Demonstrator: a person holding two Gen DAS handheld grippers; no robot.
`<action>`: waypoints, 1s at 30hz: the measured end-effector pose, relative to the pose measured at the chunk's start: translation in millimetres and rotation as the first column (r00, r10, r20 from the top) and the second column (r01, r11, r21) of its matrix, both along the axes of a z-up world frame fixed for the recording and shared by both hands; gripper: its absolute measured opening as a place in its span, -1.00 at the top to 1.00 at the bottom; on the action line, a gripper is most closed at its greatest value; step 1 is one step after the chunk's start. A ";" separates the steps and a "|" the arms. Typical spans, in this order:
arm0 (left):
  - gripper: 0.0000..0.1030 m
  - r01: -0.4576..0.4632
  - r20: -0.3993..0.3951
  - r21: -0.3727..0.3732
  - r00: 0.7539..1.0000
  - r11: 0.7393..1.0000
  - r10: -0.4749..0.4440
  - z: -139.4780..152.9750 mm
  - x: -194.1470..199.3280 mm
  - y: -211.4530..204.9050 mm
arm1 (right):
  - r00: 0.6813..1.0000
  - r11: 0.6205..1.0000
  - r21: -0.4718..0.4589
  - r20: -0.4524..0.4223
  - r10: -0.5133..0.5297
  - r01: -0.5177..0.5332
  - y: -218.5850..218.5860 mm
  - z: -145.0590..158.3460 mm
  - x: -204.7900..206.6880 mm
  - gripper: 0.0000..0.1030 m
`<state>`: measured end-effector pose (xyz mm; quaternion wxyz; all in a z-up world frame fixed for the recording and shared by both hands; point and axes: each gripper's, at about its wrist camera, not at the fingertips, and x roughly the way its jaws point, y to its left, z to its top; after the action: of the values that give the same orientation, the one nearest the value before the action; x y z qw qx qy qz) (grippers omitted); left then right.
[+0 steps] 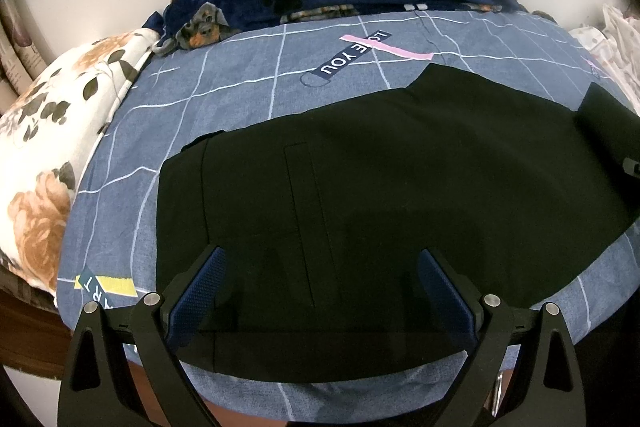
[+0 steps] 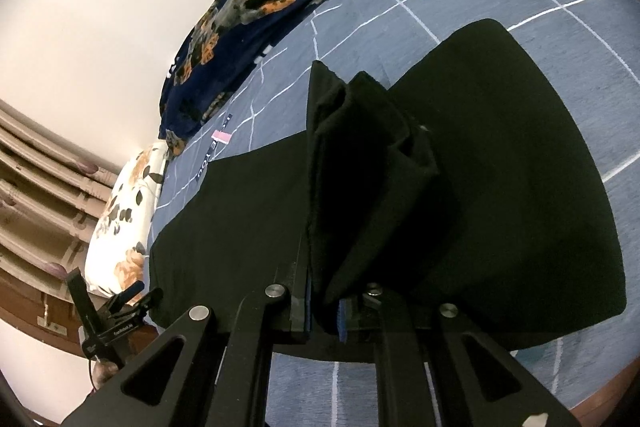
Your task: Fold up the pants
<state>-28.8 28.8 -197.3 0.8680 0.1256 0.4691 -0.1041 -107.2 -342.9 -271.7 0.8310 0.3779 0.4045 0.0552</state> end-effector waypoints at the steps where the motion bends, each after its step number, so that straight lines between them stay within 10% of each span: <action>1: -0.87 -0.001 -0.001 0.000 1.000 1.000 0.001 -1.2 -0.2 0.2 | 1.000 1.000 0.000 -0.001 0.000 0.000 0.2 -0.1 0.0 0.77; 30: -0.87 0.001 -0.010 0.005 1.000 1.000 -0.001 -5.8 -2.5 1.3 | 0.999 0.999 0.014 0.016 0.029 -0.029 12.5 0.0 1.0 0.64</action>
<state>-31.4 30.1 -203.1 0.8653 0.1277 0.4735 -0.1039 -106.2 -330.4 -271.6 0.8307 0.3773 0.4027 0.0730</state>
